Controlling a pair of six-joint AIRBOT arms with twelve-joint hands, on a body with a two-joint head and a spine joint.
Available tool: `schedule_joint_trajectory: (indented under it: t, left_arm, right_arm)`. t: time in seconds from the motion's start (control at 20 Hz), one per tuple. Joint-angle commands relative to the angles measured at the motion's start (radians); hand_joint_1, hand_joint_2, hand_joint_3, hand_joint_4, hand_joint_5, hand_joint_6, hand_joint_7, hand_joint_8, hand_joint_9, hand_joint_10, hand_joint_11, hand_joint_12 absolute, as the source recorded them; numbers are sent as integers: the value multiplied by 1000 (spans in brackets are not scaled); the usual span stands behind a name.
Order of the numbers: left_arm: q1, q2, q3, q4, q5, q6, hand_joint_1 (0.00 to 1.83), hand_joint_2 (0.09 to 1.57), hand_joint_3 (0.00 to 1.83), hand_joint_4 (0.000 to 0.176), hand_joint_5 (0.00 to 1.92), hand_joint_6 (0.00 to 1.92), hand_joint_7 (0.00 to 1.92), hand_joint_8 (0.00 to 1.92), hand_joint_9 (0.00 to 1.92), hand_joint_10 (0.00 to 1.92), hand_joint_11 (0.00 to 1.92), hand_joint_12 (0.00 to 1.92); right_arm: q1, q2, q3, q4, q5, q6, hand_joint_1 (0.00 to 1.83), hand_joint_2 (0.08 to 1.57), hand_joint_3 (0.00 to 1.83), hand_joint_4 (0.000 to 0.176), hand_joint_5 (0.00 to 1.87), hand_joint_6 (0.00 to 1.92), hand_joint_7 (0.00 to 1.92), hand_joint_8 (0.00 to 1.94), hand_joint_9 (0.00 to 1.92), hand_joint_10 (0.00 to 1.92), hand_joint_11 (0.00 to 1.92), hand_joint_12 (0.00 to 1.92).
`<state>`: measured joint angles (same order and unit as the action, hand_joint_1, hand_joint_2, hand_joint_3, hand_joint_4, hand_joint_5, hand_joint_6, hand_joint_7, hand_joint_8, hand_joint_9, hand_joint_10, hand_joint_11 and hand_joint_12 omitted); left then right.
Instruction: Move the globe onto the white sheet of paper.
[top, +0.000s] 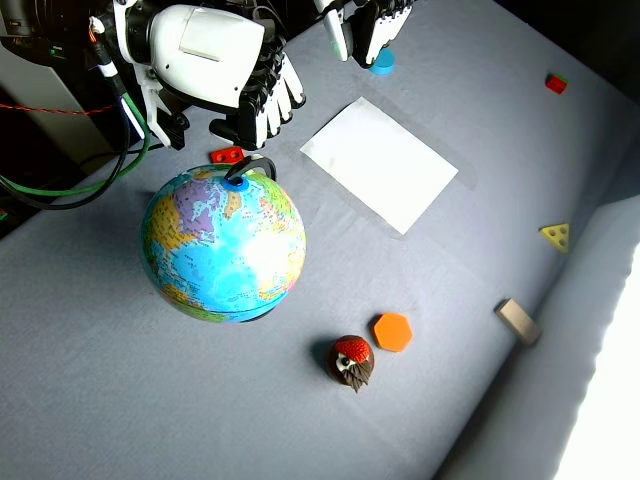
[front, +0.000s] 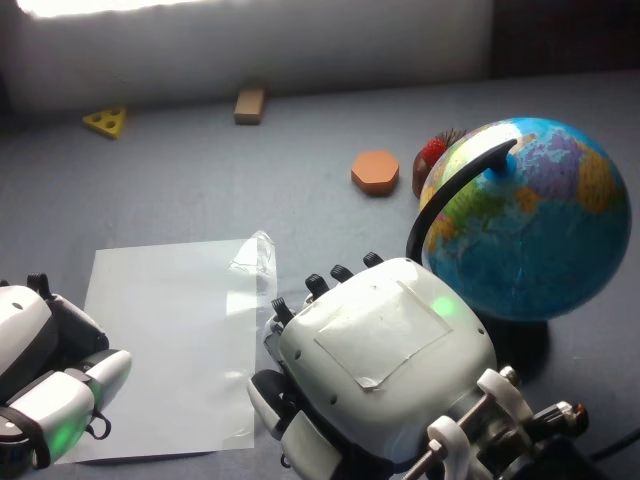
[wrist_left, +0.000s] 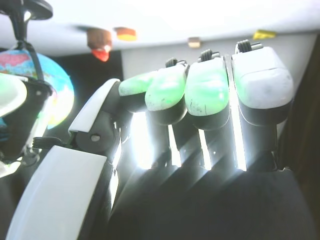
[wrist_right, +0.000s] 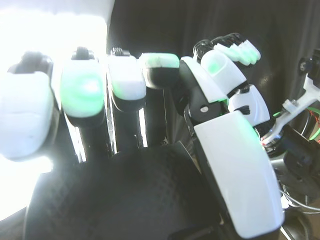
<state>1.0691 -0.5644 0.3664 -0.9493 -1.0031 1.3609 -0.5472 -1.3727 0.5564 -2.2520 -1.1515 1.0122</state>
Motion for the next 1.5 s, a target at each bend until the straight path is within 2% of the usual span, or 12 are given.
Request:
schedule_joint_trajectory:
  t: [0.0,0.05,0.1,0.25,0.45,0.5,0.7,0.85,1.0,1.1,1.3,1.45]
  left_arm:
    - [-4,8,-1,49,-87,-4,0,1142,206,0,0,0,0,0,0,0,0,0]
    - [-6,9,0,49,-88,-4,0,1197,91,0,0,0,0,0,0,0,0,0]
    - [-6,9,0,49,-90,-4,0,1212,60,0,0,0,0,0,0,0,0,0]
    - [-7,5,-2,51,-91,-4,0,1217,52,0,0,0,0,0,0,0,0,0]
    - [9,-28,8,35,-91,36,0,1220,48,0,0,0,0,0,0,0,0,0]
    - [21,-38,11,35,-97,42,0,1221,45,0,0,0,0,0,0,0,0,0]
    - [119,-120,34,77,-197,-6,0,1222,42,0,0,0,0,0,0,0,0,0]
    - [187,-184,64,134,-268,-23,0,1224,39,0,0,0,0,0,0,0,0,0]
    - [234,-230,91,180,-300,-23,0,1225,36,0,0,0,0,0,0,0,0,0]
    - [256,-252,105,187,-306,-23,0,1226,35,0,0,0,0,0,0,0,0,0]
    - [283,-297,140,203,-319,-35,0,1228,31,0,0,0,0,0,0,0,0,0]
    - [279,-321,167,207,-314,-36,0,1228,30,0,0,0,0,0,0,0,0,0]
  right_arm:
    - [14,3,-9,-90,-47,-1,0,1064,304,0,139,217,145,70,101,44,0,107]
    - [14,3,-8,-88,-45,-1,0,1135,160,0,173,123,164,20,107,26,0,64]
    - [14,3,-8,-88,-43,-1,0,1180,66,0,189,53,173,3,118,15,0,77]
    - [16,8,-8,-87,-17,-1,0,1196,30,0,196,25,174,0,122,8,0,64]
    - [21,50,-8,-87,106,50,0,1201,20,0,207,20,181,2,136,9,0,83]
    - [21,66,-8,-89,149,66,0,1205,12,0,216,14,186,1,149,9,0,136]
    - [-19,160,-8,-241,309,234,0,1207,8,0,221,11,195,3,170,14,0,208]
    - [-60,237,-7,-307,407,279,0,1207,7,0,221,10,194,2,170,12,0,214]
    - [-86,308,-8,-317,462,292,0,1209,5,0,230,9,199,2,170,9,0,250]
    - [-86,368,-8,-341,561,334,0,1209,5,0,229,9,199,2,170,8,0,251]
    - [-98,498,-4,-539,740,529,0,1211,5,0,245,14,218,9,179,11,0,252]
    - [-114,536,-5,-614,789,571,0,1211,5,0,248,15,221,9,182,12,0,253]
